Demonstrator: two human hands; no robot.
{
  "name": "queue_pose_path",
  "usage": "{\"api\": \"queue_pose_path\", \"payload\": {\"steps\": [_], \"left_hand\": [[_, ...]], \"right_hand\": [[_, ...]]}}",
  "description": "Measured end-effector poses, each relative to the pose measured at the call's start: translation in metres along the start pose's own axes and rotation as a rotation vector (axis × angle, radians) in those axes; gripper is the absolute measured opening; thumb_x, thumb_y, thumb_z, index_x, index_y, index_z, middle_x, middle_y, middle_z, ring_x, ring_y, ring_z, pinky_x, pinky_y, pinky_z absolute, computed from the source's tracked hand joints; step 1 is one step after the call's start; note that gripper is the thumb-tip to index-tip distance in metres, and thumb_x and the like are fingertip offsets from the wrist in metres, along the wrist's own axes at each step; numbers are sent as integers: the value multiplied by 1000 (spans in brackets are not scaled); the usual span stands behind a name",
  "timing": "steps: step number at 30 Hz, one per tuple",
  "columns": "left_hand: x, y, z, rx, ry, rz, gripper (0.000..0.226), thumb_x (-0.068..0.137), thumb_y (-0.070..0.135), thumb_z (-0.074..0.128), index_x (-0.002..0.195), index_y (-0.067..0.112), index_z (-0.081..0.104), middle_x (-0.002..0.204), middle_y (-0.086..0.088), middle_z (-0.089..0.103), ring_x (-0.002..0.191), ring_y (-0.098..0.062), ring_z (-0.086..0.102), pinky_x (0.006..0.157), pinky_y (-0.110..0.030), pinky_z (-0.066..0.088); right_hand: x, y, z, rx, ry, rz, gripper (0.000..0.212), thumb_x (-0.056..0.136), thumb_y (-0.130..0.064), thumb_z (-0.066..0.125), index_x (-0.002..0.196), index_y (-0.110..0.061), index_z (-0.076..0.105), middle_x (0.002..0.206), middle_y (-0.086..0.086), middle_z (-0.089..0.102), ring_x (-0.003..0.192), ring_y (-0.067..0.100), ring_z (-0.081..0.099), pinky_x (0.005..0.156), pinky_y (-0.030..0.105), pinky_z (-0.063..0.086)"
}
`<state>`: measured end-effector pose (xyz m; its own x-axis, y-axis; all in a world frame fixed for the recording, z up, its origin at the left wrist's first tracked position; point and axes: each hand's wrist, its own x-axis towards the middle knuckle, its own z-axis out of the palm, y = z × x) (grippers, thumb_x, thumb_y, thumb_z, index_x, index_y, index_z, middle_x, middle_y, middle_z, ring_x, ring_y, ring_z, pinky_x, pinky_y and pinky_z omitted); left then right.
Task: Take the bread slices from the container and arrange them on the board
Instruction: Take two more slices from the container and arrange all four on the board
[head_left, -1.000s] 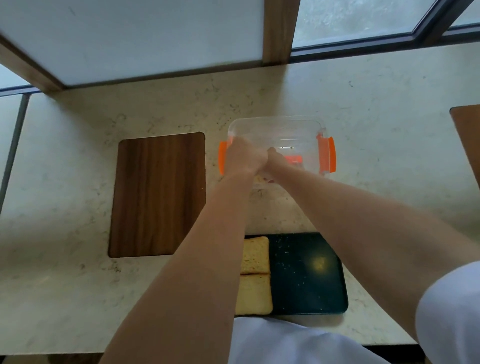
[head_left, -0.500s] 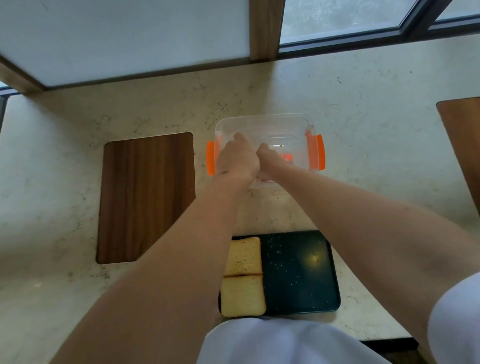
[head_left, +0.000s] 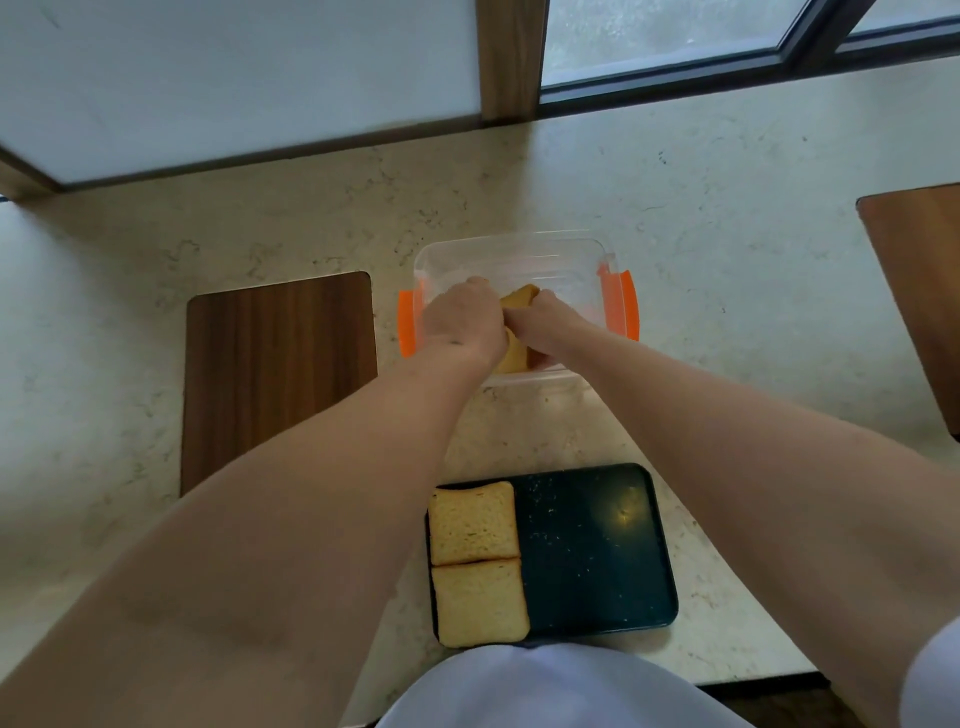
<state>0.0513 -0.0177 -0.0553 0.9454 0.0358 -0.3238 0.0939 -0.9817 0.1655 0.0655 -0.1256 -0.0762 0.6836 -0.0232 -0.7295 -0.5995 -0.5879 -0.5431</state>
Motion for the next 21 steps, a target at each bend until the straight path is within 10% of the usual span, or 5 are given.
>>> {"api": "queue_pose_path", "payload": {"steps": [4, 9, 21], "left_hand": [[3, 10, -1, -52, -30, -69, 19, 95, 3, 44, 108, 5, 57, 96, -10, 63, 74, -24, 55, 60, -32, 37], [2, 12, -9, -119, -40, -150, 25, 95, -1, 39, 77, 10, 50, 85, -7, 56, 71, -21, 52, 59, -31, 39], [-54, 3, -44, -753, 290, -136, 25, 92, 17, 61, 117, 15, 64, 98, 5, 62, 86, -12, 60, 70, -22, 43]], "right_hand": [[0, -4, -1, -16, 6, 32, 16, 94, -16, 57, 80, -9, 56, 81, 14, 70, 65, 29, 72, 62, 37, 64], [-5, -9, 0, -52, 23, -4, 10, 95, -4, 52, 86, -6, 57, 96, 20, 72, 81, 37, 75, 68, 46, 65], [-73, 8, -44, 299, 150, -210, 33, 91, -11, 52, 123, -11, 54, 113, 10, 64, 97, 28, 68, 69, 42, 64]]}}
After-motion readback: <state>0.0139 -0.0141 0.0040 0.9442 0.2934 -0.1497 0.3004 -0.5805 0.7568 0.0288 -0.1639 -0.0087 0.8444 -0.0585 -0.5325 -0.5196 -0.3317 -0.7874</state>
